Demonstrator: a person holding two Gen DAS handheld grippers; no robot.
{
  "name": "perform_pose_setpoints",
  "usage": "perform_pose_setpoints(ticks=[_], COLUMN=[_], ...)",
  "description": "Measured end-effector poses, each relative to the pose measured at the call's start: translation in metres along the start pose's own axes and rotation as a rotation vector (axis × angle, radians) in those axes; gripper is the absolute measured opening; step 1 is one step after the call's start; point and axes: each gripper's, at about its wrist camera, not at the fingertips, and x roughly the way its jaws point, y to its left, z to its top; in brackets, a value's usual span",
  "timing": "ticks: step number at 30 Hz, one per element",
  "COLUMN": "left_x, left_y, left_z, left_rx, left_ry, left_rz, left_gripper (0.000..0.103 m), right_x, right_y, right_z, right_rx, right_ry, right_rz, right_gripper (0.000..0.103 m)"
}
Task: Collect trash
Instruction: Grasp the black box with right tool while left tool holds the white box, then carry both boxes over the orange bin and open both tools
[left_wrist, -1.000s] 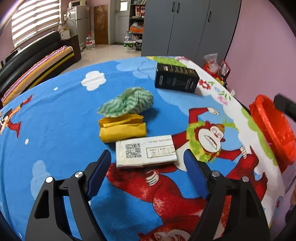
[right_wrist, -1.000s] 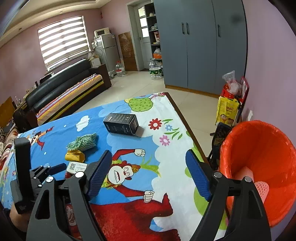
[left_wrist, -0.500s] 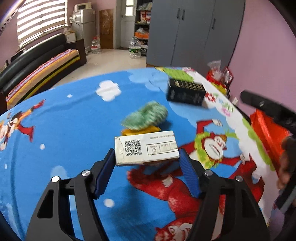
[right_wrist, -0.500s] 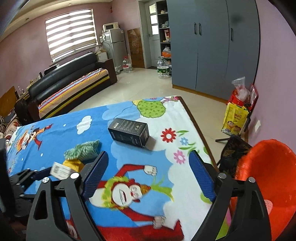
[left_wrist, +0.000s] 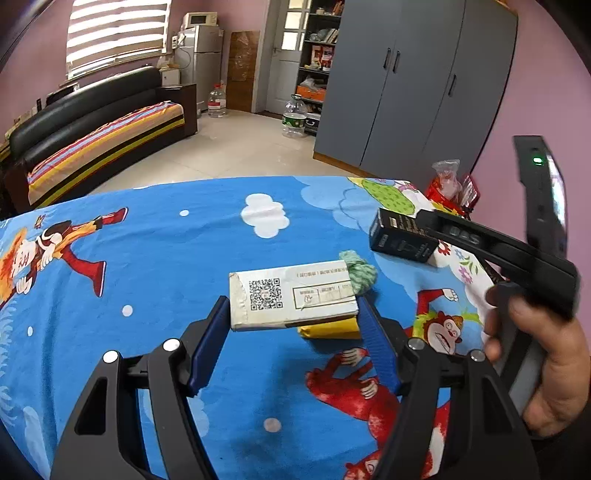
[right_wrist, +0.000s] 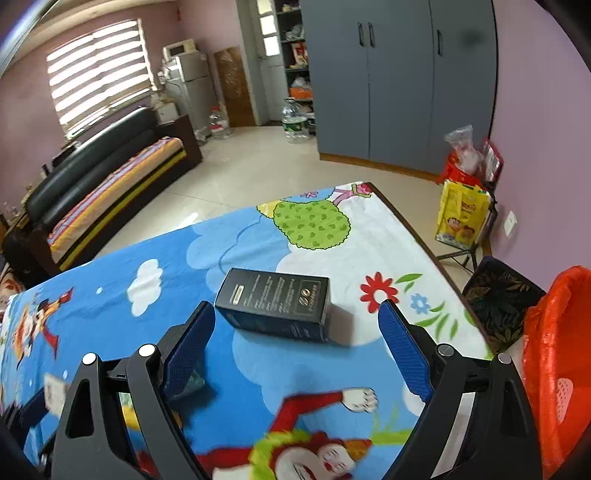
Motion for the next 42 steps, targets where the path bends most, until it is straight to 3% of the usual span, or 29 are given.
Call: perform_pose_setpoints(ticks=[12,25,33,42], left_x=[-0.004,-0.009,-0.012,-0.009], left_y=[0.022,0.027,0.025,-0.007], left_z=[0.0,-0.001,-0.001,0.004], left_rx=[-0.052,-0.068,-0.069,-0.002], left_ry=[-0.013,-0.021,-0.025,-0.039], left_rz=[-0.001,-0.008,-0.011,-0.057], left_gripper=[0.067,0.067,0.067,0.067], right_x=[0.038,0.056,0.032,-0.038], right_y=[0.03,0.024,0.012,-0.026], right_z=[0.01,-0.003,-0.007,-0.02], right_rx=[-0.017,-0.053,-0.061,-0.05], right_ry=[0.055,0.097,0.051,-0.037], right_rz=[-0.085,-0.118,-0.064,-0.043], right_gripper=[0.085,0.084,0.081,0.081])
